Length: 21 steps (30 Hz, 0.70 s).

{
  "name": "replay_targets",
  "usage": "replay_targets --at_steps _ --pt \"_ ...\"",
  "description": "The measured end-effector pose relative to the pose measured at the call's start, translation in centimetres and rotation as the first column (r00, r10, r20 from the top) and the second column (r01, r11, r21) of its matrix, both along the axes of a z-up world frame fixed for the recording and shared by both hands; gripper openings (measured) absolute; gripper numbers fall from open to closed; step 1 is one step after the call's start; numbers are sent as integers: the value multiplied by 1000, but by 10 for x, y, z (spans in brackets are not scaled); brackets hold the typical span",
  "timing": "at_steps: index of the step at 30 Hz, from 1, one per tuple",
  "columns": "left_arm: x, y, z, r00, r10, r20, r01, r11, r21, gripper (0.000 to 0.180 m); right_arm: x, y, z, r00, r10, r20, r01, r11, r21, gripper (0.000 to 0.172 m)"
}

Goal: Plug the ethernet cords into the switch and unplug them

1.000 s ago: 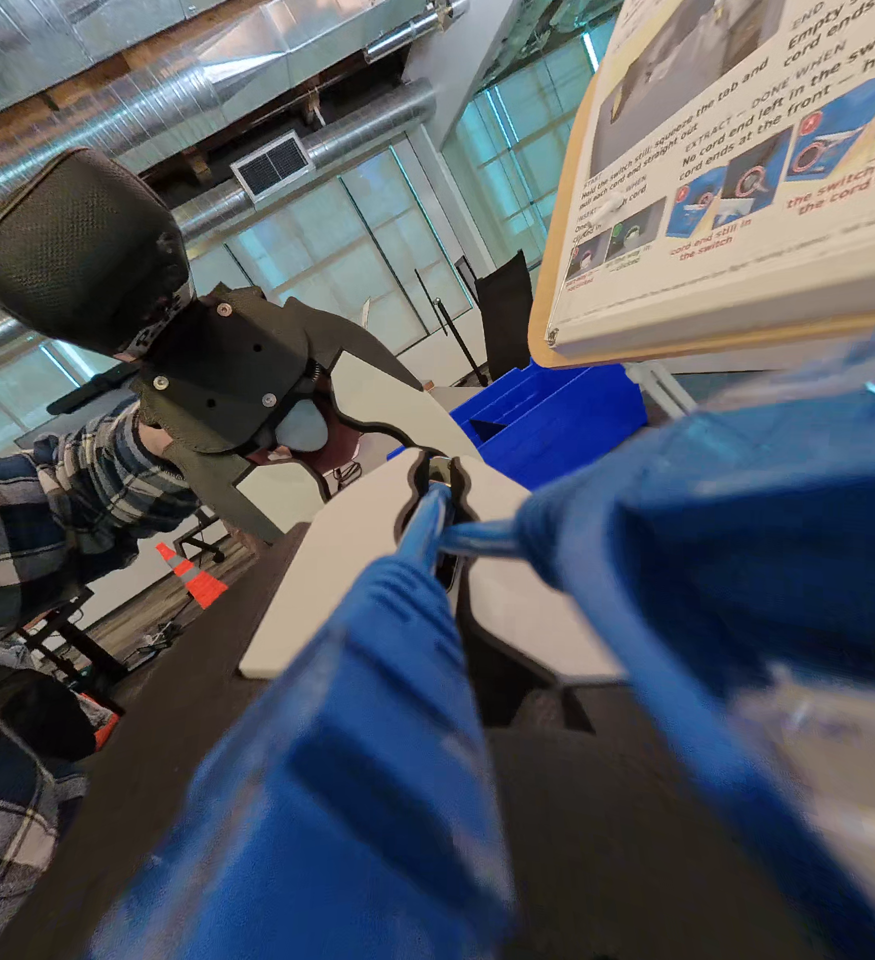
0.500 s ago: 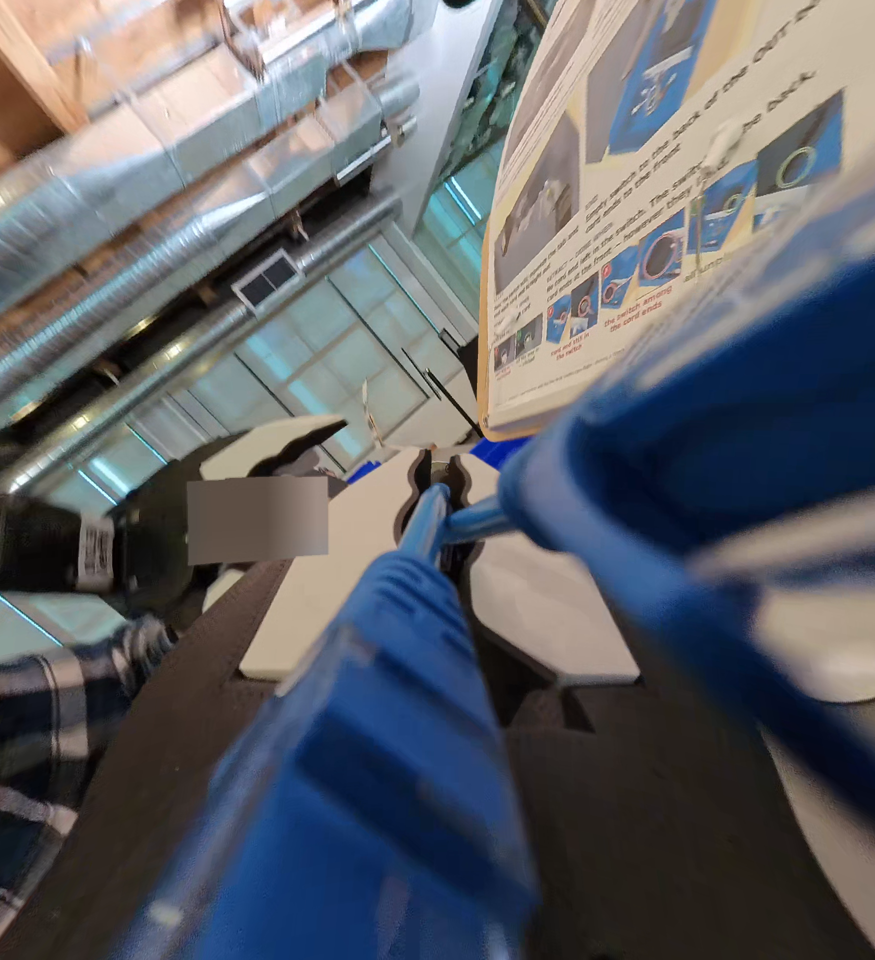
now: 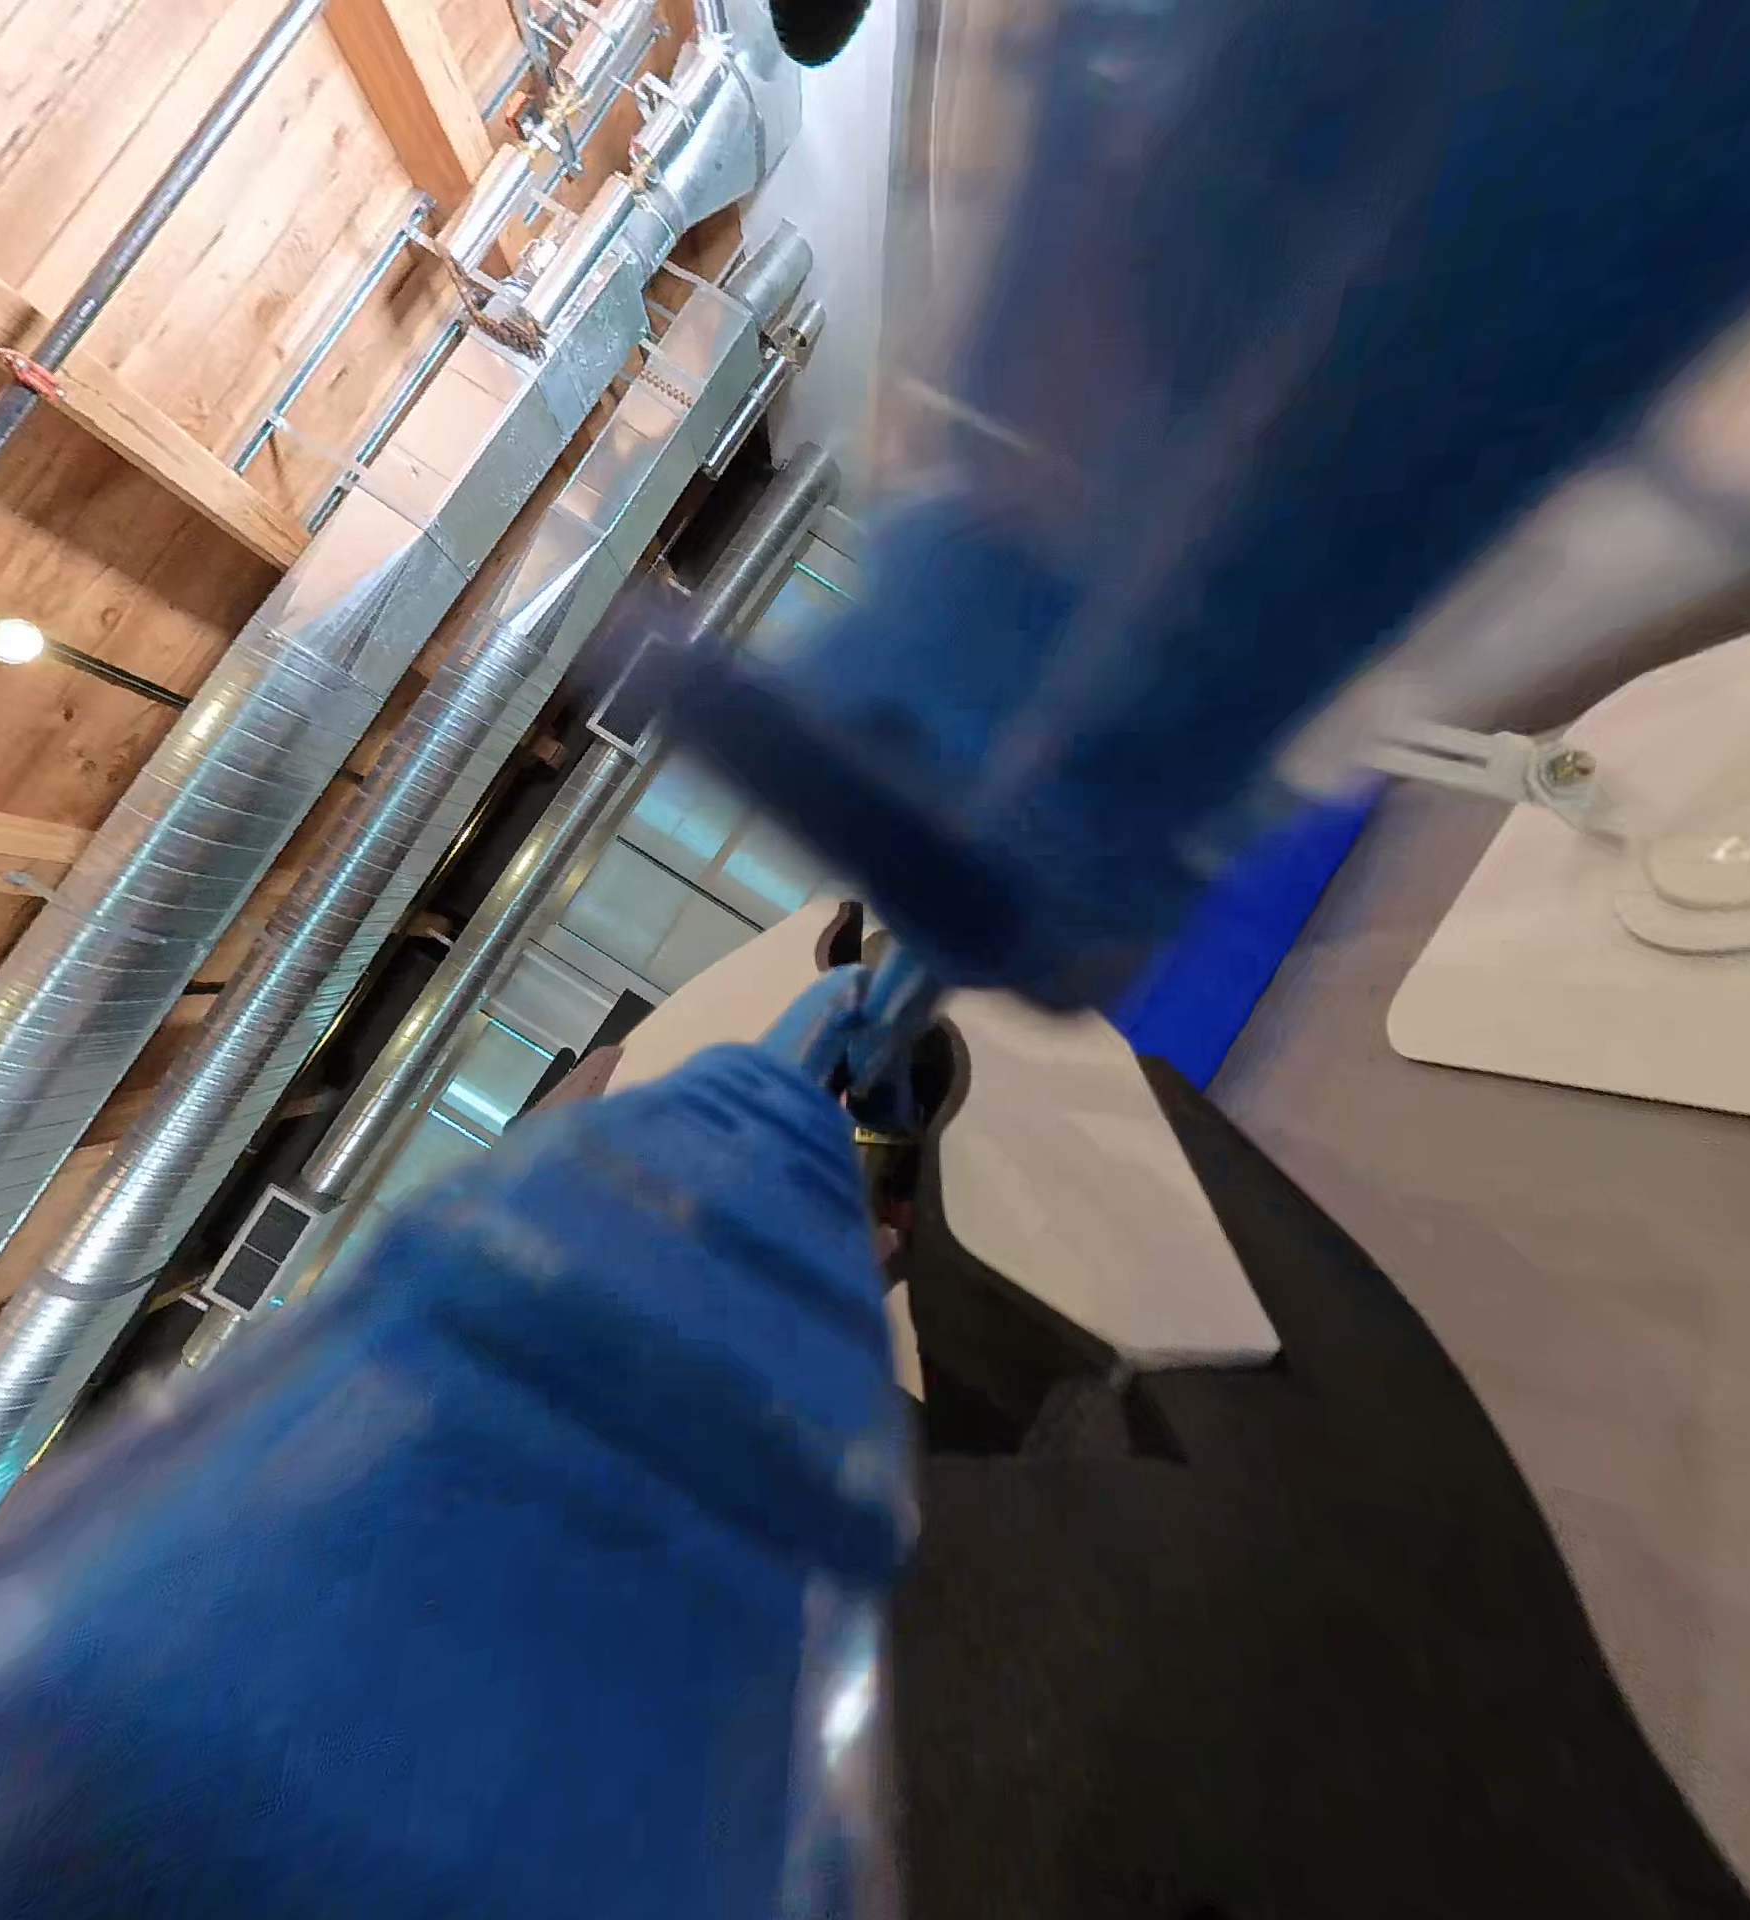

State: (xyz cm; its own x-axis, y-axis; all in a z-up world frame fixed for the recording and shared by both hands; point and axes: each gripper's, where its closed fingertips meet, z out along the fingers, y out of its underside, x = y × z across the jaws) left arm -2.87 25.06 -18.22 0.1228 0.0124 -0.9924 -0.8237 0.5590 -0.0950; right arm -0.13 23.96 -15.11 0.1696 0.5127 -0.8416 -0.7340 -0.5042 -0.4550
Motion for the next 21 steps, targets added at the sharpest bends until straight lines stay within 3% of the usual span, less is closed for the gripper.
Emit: replay_targets --at_steps 1,3,5,9,10,12,14,17,19,21 --pt "-1 -1 0 1000 -1 12 1 1000 -5 45 -1 -1 -2 1000 2 -9 -2 1000 -5 7" --pt "-4 0 6 1000 4 26 -4 1000 4 28 -4 -2 -4 1000 2 -11 -2 1000 -10 7" --pt "-7 3 9 1000 -10 26 12 998 -57 27 -6 -2 -1 1000 10 -5 -9 1000 21 12" --pt "-19 18 16 1000 13 23 -9 988 -157 27 -7 -8 5 997 55 59 -57 998 31 67" --pt "-23 22 19 1000 17 15 -15 986 -165 27 -8 -13 1 992 69 102 -72 997 25 72" --pt "-33 30 18 1000 24 -11 -26 969 -245 27 -8 -28 -15 971 126 204 -128 992 0 70" --pt "-44 34 18 999 24 -38 -34 958 -286 26 -1 -51 -33 917 136 374 -151 988 10 54" --pt "-52 33 9 996 1 -85 -37 908 -417 27 11 -82 -36 744 18 668 -160 975 153 38" --pt "-55 30 10 992 -8 -126 -47 902 -428 26 13 -92 -23 521 -153 840 -210 931 299 37" --pt "-52 24 20 992 -32 -125 -24 906 -422 26 9 -94 -4 279 -342 897 -307 854 421 36"
